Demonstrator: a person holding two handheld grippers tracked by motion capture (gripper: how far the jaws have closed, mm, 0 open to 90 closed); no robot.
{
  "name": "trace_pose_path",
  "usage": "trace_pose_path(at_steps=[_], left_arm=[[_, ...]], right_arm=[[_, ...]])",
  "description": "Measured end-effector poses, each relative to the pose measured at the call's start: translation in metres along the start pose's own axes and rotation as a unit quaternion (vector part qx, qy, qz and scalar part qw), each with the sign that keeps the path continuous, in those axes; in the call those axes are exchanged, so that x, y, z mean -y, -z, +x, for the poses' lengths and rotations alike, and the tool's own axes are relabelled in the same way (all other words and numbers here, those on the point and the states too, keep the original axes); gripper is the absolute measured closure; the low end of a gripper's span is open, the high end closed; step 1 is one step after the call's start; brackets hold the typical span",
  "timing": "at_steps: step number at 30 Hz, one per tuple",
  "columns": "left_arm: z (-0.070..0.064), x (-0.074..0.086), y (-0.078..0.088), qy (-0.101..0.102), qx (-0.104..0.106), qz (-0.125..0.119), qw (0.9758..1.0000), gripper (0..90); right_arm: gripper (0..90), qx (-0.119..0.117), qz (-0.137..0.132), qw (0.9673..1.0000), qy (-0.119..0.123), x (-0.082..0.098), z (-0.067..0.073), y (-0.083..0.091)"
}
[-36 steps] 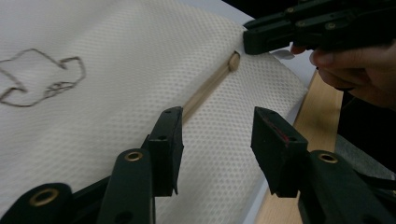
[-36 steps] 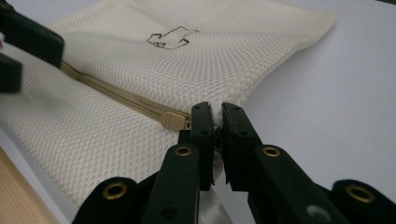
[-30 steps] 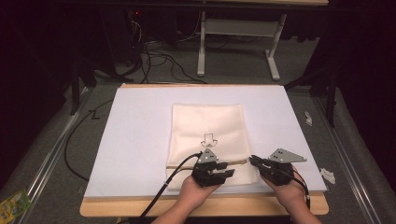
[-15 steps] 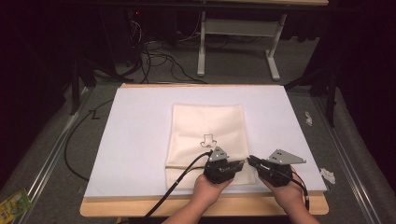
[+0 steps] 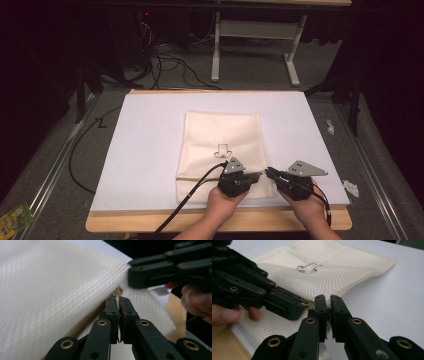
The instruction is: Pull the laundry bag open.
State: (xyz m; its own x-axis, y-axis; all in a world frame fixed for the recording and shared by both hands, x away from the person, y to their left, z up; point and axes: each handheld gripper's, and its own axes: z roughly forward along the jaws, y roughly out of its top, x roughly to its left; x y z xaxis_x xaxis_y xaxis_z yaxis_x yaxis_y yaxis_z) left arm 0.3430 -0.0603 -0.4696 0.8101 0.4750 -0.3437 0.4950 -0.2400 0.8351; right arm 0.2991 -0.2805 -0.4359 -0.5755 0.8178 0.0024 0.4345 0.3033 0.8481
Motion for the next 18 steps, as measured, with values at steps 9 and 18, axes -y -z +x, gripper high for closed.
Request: trace_pose_path(at_steps=[9,18], left_arm=[[0.034,0.010,0.042,0.030,-0.039,0.026,0.9984,87.3],[0.071,0.031,0.126,0.054,-0.087,0.037,0.9941,87.2]], right_arm=[[86.1,0.024,-0.014,0.9988,-0.041,0.005,-0.023,0.010],[86.0,0.048,-0.007,0.9975,-0.050,0.009,-0.034,0.013]])
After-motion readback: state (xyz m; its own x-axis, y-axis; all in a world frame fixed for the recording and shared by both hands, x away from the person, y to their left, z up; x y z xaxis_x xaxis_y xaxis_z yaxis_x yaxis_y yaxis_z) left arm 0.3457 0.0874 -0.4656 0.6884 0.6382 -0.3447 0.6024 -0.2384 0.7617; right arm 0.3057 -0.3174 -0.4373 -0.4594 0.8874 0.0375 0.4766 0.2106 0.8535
